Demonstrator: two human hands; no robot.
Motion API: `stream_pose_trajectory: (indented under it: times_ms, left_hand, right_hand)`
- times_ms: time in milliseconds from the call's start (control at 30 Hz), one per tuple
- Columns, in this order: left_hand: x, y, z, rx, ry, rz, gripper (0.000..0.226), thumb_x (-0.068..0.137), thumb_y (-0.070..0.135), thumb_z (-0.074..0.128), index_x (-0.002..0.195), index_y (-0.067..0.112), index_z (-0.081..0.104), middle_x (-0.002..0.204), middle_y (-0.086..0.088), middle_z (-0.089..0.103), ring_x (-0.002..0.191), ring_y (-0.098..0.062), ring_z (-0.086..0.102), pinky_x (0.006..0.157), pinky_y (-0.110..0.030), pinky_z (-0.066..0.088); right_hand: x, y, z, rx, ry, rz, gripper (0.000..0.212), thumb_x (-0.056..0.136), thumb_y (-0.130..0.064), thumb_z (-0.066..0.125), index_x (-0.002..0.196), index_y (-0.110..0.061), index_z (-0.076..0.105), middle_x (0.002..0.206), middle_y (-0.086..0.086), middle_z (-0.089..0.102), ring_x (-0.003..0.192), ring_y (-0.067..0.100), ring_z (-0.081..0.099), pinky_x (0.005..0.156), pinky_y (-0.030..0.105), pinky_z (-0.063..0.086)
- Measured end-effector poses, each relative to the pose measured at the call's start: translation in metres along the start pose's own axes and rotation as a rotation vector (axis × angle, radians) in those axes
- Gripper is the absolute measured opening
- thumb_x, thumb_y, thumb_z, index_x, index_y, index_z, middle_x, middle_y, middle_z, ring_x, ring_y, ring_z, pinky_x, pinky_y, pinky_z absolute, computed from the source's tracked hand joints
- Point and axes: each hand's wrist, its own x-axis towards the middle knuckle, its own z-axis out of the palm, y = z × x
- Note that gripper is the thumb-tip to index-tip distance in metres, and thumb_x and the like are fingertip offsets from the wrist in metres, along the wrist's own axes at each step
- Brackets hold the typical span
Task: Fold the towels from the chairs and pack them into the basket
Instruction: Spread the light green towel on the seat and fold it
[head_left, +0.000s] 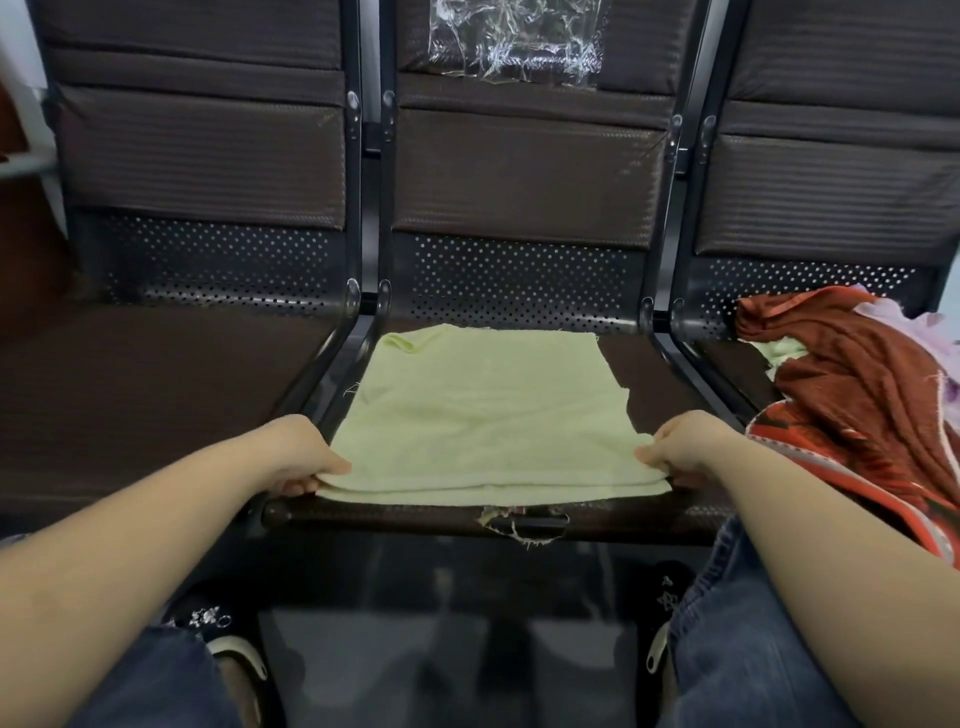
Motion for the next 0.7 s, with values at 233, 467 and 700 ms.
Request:
stream_pose_trajectory:
  times_ms: [233,467,700]
  left_hand:
    - [-0.009,0.008,0.003,-0.356,-0.069,-0.14,0.018,0.095,0.015,0.055,0.108,0.003,0.059,0.093,-0.008,0.065,0.053,-0.012,0.054,0.029,-0.014,0.033]
    - [-0.011,-0.001,-0.006,-0.305,-0.155,-0.126,0.013,0.095,0.014,0.056,0.099,0.005,0.064,0.056,0.0,0.066,0.055,-0.008,0.054,0.033,-0.013,0.033]
    - [-0.014,-0.004,-0.022,-0.471,-0.179,0.0,0.013,0.093,0.005,0.056,0.098,-0.003,0.064,0.072,-0.01,0.073,0.063,-0.018,0.066,0.047,-0.024,0.055]
  right_hand:
    - [-0.003,-0.005,0.006,-0.028,-0.159,0.082,0.021,0.093,-0.018,0.06,0.081,-0.006,0.049,0.064,0.005,0.04,0.05,0.012,0.029,0.042,0.02,0.027]
    - [-0.009,0.002,-0.004,0.04,-0.198,0.082,0.019,0.096,-0.021,0.056,0.085,-0.006,0.05,0.066,0.006,0.051,0.045,0.01,0.042,0.037,0.016,0.028]
    - [-0.008,0.015,-0.026,0.387,-0.254,0.003,0.01,0.091,-0.008,0.061,0.1,-0.009,0.056,0.082,0.008,0.062,0.067,0.015,0.059,0.056,0.024,0.048]
